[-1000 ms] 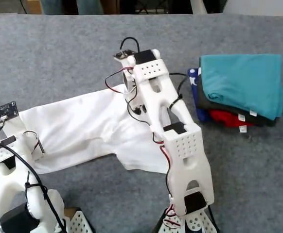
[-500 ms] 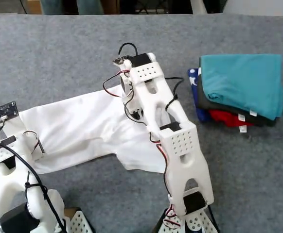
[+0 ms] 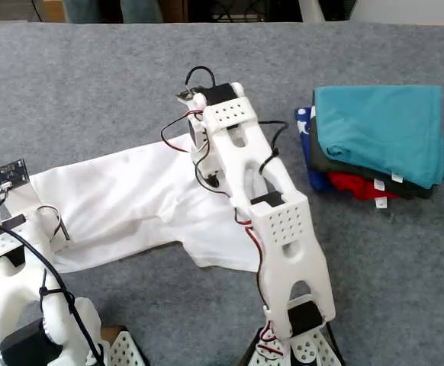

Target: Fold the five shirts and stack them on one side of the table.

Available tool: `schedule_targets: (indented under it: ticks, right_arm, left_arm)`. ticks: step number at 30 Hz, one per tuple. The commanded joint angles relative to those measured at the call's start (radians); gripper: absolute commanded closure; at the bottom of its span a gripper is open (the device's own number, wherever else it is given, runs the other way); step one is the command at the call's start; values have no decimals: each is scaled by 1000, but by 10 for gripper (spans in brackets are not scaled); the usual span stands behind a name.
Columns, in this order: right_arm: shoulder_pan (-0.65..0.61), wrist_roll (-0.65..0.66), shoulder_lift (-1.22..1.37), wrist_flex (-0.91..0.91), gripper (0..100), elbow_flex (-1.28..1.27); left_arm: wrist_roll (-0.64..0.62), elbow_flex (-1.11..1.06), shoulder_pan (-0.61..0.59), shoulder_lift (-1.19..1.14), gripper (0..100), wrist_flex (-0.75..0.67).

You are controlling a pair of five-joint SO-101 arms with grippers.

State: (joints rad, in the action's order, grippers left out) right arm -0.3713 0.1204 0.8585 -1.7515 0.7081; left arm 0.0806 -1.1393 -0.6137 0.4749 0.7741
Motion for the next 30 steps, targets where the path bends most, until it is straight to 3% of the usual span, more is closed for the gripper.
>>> schedule_targets:
  ticks: [1, 11, 16, 23, 26, 30]
  right_arm:
    - [-3, -3, 8, 17, 869, 45]
    - [12, 20, 76, 35, 867, 45]
    - [44, 57, 77, -9, 774, 36]
    - [8, 75, 81, -9, 770, 41]
    - [-8, 74, 81, -9, 812, 39]
    - [-3, 74, 76, -9, 941, 44]
  left_arm:
    - [5, -2, -4, 18, 971, -12]
    - [5, -2, -4, 18, 971, -12]
    - [5, -2, -4, 18, 971, -12]
    - [5, -2, -4, 18, 971, -12]
    - [5, -2, -4, 18, 971, -12]
    - [5, -2, -4, 18, 971, -12]
